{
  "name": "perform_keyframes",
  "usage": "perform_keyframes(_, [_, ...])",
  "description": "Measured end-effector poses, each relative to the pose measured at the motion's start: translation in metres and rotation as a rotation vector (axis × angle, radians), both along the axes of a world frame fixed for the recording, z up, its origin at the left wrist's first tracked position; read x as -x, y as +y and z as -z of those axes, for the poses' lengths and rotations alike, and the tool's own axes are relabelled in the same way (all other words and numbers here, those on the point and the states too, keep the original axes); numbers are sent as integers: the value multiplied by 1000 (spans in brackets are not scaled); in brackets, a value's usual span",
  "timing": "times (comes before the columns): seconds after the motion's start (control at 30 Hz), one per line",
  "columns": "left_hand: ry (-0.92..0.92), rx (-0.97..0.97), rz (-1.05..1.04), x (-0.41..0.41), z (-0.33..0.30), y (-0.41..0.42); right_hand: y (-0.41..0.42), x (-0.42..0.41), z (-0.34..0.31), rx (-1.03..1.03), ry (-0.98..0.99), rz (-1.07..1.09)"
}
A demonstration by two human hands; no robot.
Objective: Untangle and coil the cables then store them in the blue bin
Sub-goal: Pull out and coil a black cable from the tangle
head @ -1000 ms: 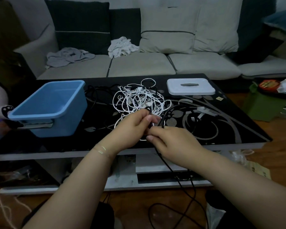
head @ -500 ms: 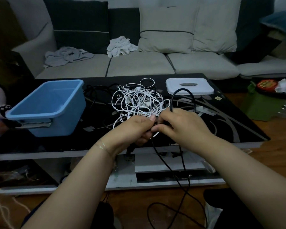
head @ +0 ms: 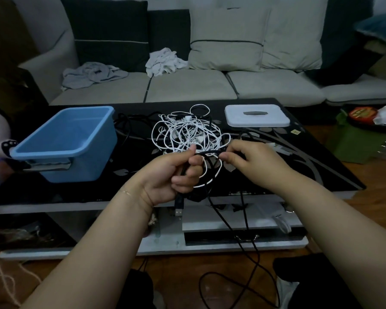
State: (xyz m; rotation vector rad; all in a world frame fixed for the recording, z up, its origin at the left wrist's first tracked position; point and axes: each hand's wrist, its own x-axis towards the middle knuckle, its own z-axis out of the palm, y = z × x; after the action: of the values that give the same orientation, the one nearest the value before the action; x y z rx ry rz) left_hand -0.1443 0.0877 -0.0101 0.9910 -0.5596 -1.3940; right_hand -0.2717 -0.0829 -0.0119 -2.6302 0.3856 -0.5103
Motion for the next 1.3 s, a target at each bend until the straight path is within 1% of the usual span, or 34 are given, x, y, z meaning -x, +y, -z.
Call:
perform_keyframes(0.17, [82, 128, -56, -1, -1, -1, 1, -5, 13, -142, 121, 14])
perform_keyframes(0.27, [169, 238, -19, -3, -2, -1, 8, -8, 21, -71, 158, 84])
perform_keyframes(0.33, [200, 243, -107, 1, -3, -1, 15, -10, 25, 5, 149, 107])
perform_keyframes(0.4, [203, 262, -212, 6, -5, 0, 23, -12, 28, 25, 158, 88])
perform_keyframes(0.47, [216, 316, -253, 7, -7, 0, 29, -13, 30, -47, 158, 52])
perform_keyframes(0.57, [236, 350, -318, 6, -12, 1, 31, -18, 31, -231, 114, 35])
perform_keyframes(0.67, [146, 328, -403, 7, -15, 3, 32, -21, 29, -381, 109, -18])
perform_keyframes(0.73, [63, 295, -431, 8, -15, 3, 33, -21, 27, -405, 148, -36])
perform_keyframes(0.8, [6, 249, -454, 9, -16, 1, 34, -20, 30, -374, 204, -39])
perform_keyframes(0.87, [-21, 201, -467, 10, -16, -1, 35, -20, 33, -295, 266, -23])
perform_keyframes(0.93, [29, 203, -450, 10, -14, -1, 38, -17, 33, -153, 309, -3])
perform_keyframes(1.0, [109, 236, -418, 7, -13, -1, 42, -15, 32, -29, 295, -6])
perform_keyframes(1.04, [125, 248, -410, 5, -12, -1, 44, -15, 32, -6, 276, -21])
perform_keyframes(1.17, [97, 273, -429, 4, -10, -3, 45, -15, 37, 41, 262, -77])
perform_keyframes(1.3, [47, 306, -539, 6, -10, -5, 49, -15, 43, 252, 223, -71])
